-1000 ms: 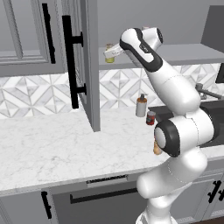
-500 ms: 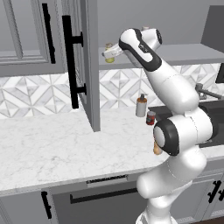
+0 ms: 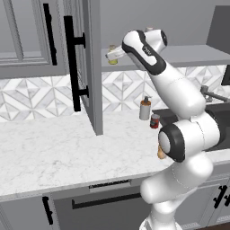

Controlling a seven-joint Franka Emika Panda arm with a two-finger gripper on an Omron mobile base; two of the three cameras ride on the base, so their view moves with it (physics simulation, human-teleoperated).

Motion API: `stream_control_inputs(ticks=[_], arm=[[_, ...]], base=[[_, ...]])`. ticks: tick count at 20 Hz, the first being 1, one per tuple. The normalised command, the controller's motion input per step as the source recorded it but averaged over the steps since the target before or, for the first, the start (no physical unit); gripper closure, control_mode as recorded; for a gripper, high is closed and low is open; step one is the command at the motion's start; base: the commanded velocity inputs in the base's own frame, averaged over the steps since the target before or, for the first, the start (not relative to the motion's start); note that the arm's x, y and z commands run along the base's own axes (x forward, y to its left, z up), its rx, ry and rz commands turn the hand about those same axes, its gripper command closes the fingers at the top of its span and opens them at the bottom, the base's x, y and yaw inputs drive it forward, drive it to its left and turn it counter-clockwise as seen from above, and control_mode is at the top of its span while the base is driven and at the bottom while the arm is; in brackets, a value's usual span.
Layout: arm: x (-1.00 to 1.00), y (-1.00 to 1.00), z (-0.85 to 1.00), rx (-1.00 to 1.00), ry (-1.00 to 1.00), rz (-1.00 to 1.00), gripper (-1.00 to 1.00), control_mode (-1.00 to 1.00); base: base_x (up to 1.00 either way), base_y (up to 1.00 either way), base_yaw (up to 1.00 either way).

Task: Put the shaker and condiment bottle from the counter next to their counterparts in the cabinet.

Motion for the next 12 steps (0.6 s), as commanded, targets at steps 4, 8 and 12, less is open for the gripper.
stream_control_inputs(ticks=[4, 8, 12], arm=[[-0.11, 0.0, 0.0, 0.0, 0.0, -0.06, -1.0, -1.0], [-0.07, 0.0, 0.0, 0.0, 0.0, -0.06, -1.0, -1.0], [-0.07, 0.0, 0.03, 0.0, 0.0, -0.06, -1.0, -1.0]], base=[[0.0, 0.0, 0.0], [0.0, 0.0, 0.0], [0.0, 0.0, 0.0]])
